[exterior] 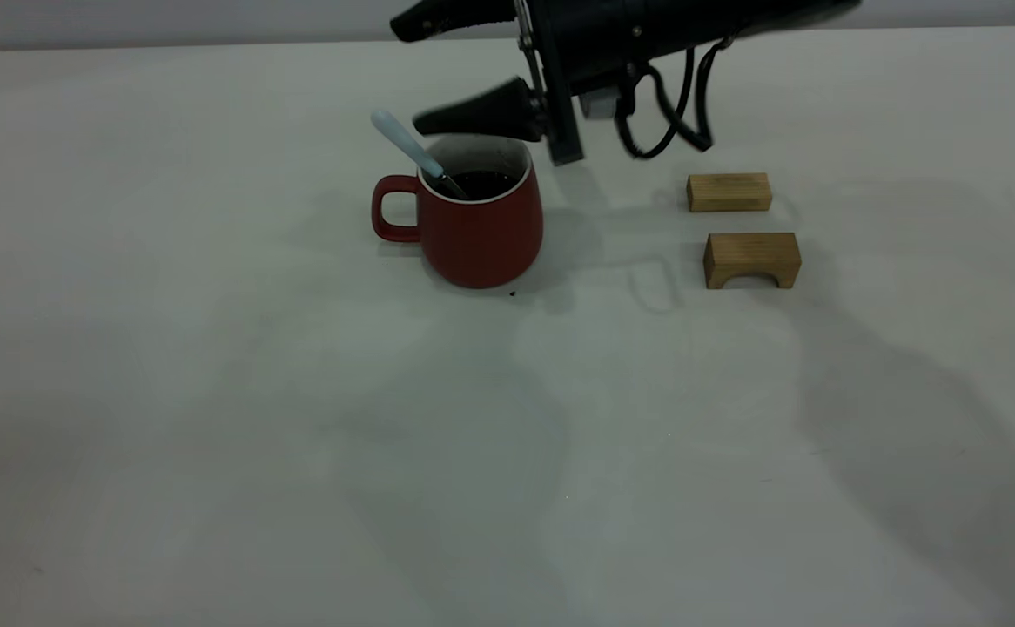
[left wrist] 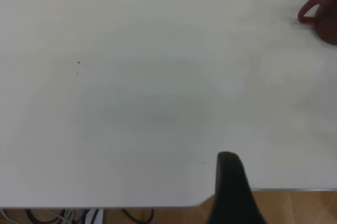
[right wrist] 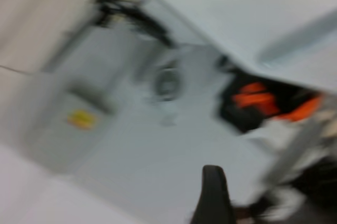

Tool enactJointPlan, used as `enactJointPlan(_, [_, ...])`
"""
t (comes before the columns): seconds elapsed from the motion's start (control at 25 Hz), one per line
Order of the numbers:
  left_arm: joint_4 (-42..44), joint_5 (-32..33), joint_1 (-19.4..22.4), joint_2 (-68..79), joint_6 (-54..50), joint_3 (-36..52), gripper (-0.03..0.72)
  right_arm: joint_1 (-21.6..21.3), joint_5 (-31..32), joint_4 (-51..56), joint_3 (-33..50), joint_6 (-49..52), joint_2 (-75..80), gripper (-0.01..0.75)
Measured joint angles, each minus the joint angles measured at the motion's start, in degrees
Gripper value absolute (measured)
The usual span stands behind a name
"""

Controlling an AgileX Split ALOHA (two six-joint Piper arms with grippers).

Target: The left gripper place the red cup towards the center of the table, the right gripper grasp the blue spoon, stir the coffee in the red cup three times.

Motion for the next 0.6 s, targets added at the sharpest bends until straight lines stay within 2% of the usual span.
enactJointPlan(0.12, [0.00,0.00,0.00,0.00,0.00,0.00,0.558,0.00,0.48,-13.81,0.00,-5.83,-3.87,0.624])
enactJointPlan(0.28, [0.00,0.00,0.00,0.00,0.00,0.00,0.558,0.00,1.66,-36.68,0.00,-15.97,-10.42,0.549])
enactJointPlan(0.44, [0.00,0.00,0.00,0.00,0.00,0.00,0.558,0.00,2.48,-56.56,0.00,-22.01,-18.26,0.471])
enactJointPlan(0.6, [0.00,0.00,0.00,0.00,0.00,0.00,0.558,0.00,3.13,-68.41,0.00,-23.20,-28.12,0.401])
